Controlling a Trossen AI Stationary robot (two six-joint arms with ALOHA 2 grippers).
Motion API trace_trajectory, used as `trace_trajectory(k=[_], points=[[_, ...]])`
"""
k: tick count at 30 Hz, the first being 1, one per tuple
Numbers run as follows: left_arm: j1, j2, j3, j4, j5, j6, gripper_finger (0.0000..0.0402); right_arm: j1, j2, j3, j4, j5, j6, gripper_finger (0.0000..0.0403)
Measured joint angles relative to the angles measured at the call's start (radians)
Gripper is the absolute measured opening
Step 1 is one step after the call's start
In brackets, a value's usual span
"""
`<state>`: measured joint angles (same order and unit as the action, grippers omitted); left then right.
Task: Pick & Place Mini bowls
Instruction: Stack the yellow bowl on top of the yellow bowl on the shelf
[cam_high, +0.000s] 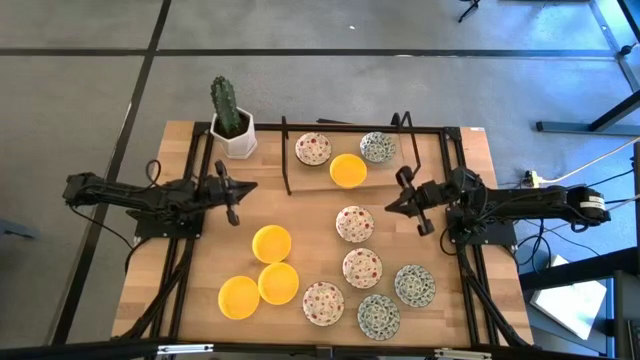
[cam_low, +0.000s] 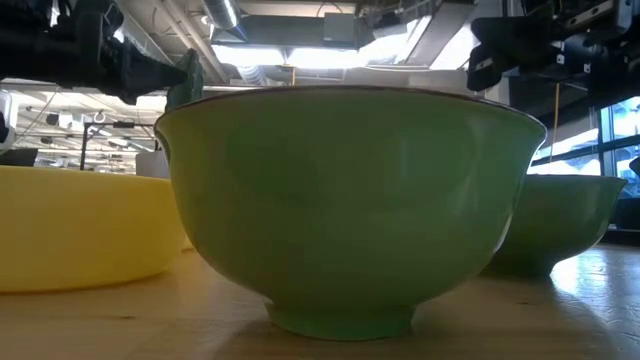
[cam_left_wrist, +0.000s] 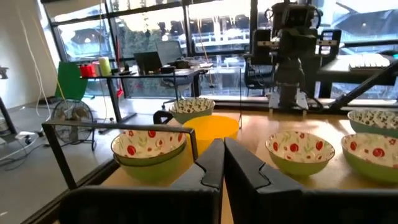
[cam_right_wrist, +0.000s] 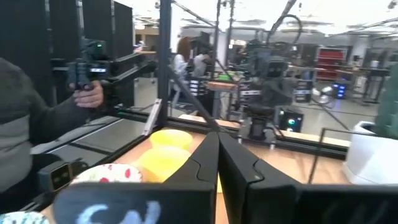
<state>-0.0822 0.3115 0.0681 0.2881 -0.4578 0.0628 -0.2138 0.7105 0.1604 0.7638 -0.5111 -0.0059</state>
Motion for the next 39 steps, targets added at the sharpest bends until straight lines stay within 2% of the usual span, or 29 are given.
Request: trace_trajectory(k=[7,17,20,24,29,33,39], points=[[0.0,0.0,0.0,0.084,0.015,0.04,0.0006,0.0,0.0,0.0,-0.006,-0.016,0.007,0.0011],[-0.001,0.01,0.0,0.073,0.015,0.026,0.0006,0.0,0.0,0.0,-0.014,-0.014,0.033,0.0012],[-0.001,0.021,0.0,0.026,0.063,0.009,0.0006,0.0,0.0,0.0,-0.014,-0.013,0.032,0.0012],[-0.001,0.034,0.0,0.041,0.14,0.018,0.0006,0.0,0.0,0.0,-0.014,0.002,0.029,0.0012],[-0.001,0.034,0.0,0.045,0.146,-0.061,0.0006,0.0,0.0,0.0,-0.014,0.029,0.024,0.0012],[-0.001,0.097,0.073,-0.142,0.188,-0.165,0.0006,0.0,0.0,0.0,-0.013,0.029,0.022,0.0012],[-0.001,0.3,0.268,-0.463,0.214,-0.277,0.0006,0.0,0.0,0.0,-0.014,0.029,0.02,0.0012]])
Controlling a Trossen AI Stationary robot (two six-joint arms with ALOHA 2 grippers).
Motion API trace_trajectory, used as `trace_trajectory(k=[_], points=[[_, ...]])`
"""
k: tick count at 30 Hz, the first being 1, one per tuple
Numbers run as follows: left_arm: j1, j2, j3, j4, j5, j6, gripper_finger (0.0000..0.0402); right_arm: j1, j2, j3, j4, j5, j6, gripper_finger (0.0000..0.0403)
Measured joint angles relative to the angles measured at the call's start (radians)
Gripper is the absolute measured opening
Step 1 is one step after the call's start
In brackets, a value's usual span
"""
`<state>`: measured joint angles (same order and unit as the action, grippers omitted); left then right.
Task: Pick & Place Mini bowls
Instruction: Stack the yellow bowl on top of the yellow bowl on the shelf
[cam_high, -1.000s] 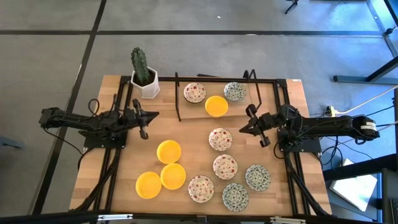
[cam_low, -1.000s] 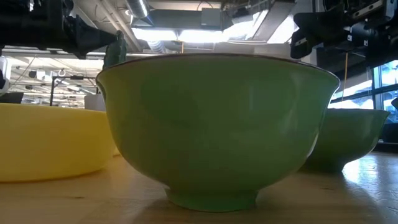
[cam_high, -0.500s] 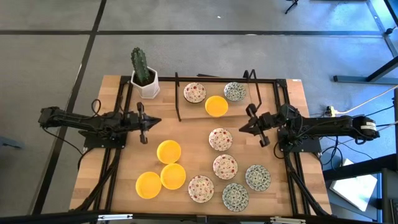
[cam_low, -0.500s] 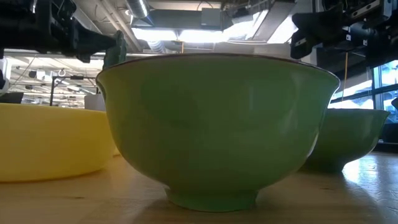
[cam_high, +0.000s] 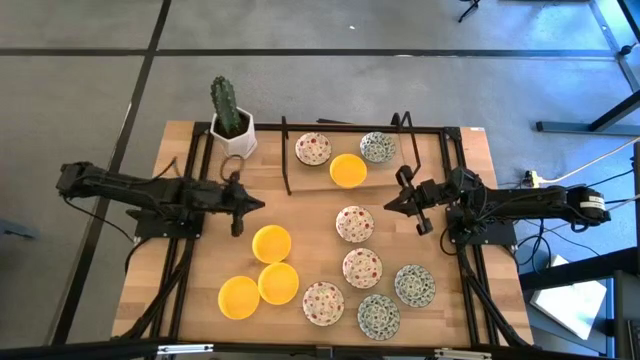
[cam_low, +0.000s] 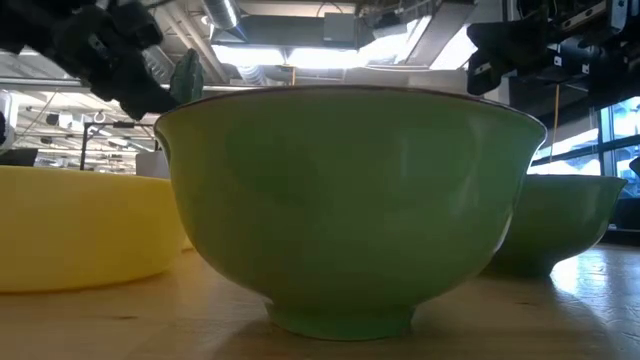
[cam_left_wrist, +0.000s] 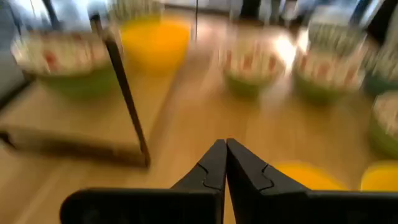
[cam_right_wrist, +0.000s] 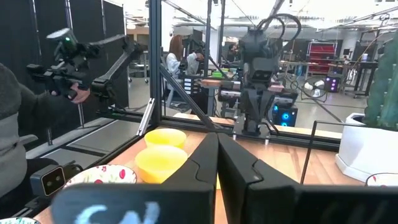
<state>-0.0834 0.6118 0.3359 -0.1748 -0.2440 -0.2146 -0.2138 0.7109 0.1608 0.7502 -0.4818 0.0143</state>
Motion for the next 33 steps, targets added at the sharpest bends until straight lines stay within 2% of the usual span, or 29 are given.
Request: trace_trajectory(k=[6,9,12,16,18,25,28,33], points=[[0.0,0.206,0.171,-0.286,-0.007,-0.111,0.0006,0.0,0.0,0.0,0.0,-0.017,0.0,0.0012],[-0.011,0.308,0.223,-0.399,0.073,-0.159,0.0012,0.0,0.0,0.0,0.001,-0.016,-0.002,0.0012],[-0.034,0.406,0.26,-0.474,0.138,-0.213,0.0034,0.0,0.0,0.001,0.004,-0.016,-0.022,0.0012],[-0.054,0.503,0.302,-0.487,0.245,-0.236,0.0085,0.0,0.0,0.001,0.004,-0.016,-0.023,0.0012],[-0.056,0.536,0.329,-0.488,0.266,-0.236,0.0117,0.0,0.0,0.001,0.004,-0.016,-0.023,0.0012],[-0.037,0.59,0.398,-0.486,0.2,-0.238,0.0215,0.0,0.0,0.001,0.004,-0.016,-0.023,0.0012],[-0.022,0.618,0.398,-0.488,0.201,-0.246,0.0229,0.0,0.0,0.001,0.004,-0.016,-0.023,0.0012],[-0.01,0.696,0.398,-0.486,0.202,-0.246,0.0229,0.0,0.0,0.001,-0.001,-0.016,-0.023,0.0012]])
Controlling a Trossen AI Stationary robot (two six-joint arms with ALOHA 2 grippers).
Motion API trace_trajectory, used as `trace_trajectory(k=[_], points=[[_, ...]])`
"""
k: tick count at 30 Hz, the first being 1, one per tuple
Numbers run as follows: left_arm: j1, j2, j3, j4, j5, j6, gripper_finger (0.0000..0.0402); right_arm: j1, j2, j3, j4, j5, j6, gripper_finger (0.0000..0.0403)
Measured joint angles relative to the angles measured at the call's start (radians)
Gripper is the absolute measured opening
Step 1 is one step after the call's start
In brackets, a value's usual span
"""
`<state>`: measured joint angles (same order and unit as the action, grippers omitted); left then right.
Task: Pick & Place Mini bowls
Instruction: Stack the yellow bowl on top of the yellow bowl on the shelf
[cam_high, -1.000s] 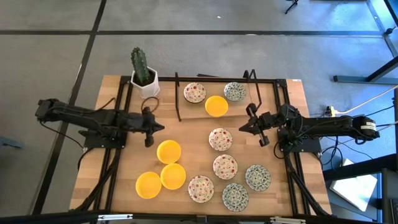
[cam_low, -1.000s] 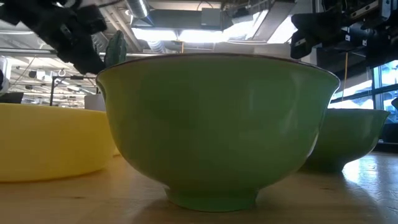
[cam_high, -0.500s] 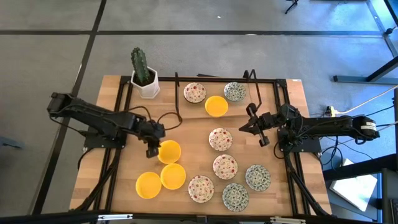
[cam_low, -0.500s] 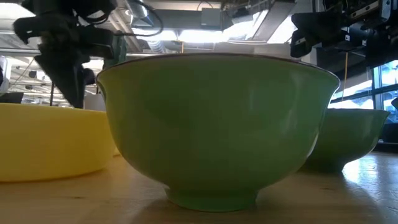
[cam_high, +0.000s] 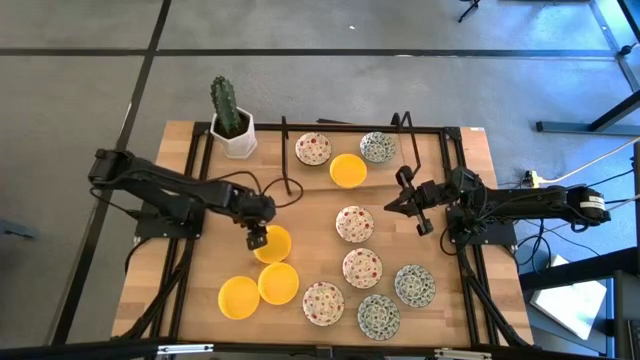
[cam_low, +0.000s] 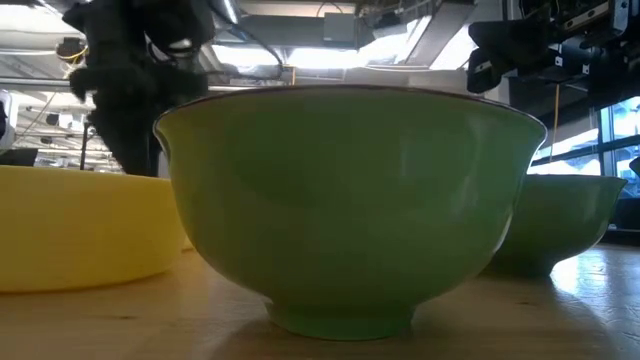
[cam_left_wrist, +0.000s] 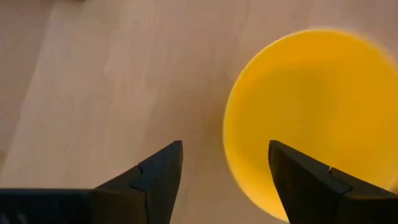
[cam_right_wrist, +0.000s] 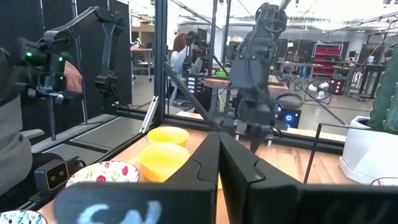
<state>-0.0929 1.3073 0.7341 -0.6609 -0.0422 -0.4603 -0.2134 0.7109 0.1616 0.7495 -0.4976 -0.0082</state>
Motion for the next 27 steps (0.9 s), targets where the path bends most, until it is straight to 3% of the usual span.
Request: trace_trajectory(k=[11,27], points=[[0.0,0.125,0.0,0.01,0.01,0.018,0.0226,0.0,0.0,0.0,0.0,0.0,0.0,0.0012],[0.0,0.141,0.0,0.01,-0.027,0.013,0.022,0.0,0.0,0.0,0.0,0.0,0.0,0.0012]])
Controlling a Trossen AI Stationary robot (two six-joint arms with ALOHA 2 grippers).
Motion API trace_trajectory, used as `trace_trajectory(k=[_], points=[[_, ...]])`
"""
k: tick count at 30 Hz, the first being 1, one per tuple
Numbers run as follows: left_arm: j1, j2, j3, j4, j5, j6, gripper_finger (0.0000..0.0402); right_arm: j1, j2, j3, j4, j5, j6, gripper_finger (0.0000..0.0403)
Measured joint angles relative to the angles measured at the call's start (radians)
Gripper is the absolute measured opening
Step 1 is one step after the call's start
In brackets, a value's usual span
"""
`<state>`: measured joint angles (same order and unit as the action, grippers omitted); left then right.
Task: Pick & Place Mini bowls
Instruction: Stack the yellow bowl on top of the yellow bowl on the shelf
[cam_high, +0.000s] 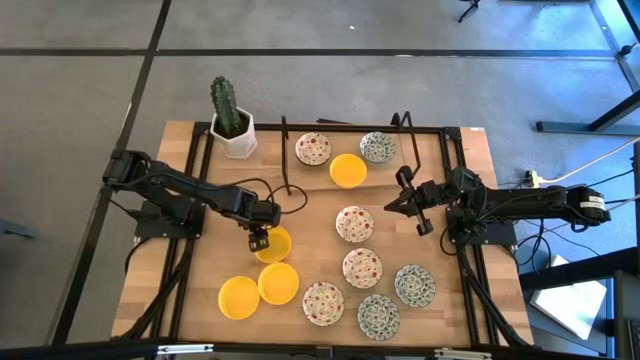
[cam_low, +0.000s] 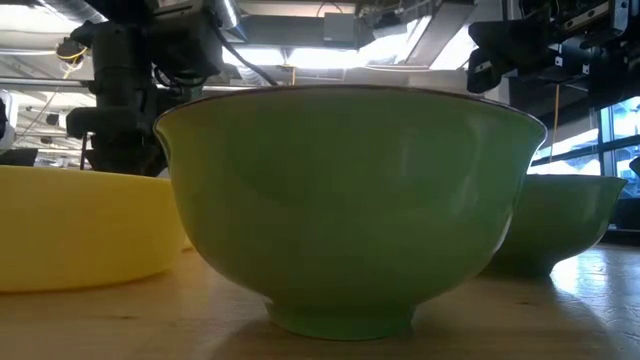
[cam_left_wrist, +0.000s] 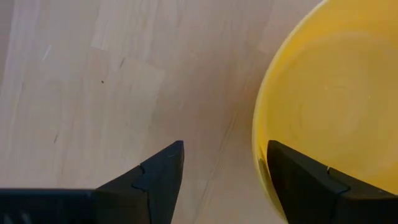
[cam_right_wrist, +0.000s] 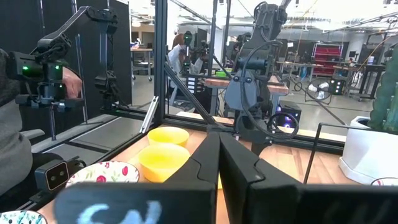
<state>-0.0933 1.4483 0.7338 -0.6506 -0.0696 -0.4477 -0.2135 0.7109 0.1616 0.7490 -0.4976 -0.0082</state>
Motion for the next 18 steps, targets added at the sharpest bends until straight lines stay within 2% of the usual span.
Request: trace_trajectory(k=[5,13,18], points=[[0.0,0.0,0.0,-0.005,0.0,0.005,0.0165,0.0,0.0,0.0,0.0,0.0,0.0,0.0012],[0.0,-0.002,0.0,-0.003,-0.012,0.02,0.0019,0.0,0.0,0.0,0.0,0.0,0.0,0.0012],[0.0,-0.021,0.009,-0.008,-0.033,0.043,0.0006,0.0,0.0,0.0,-0.004,0.0,0.0,0.0012]])
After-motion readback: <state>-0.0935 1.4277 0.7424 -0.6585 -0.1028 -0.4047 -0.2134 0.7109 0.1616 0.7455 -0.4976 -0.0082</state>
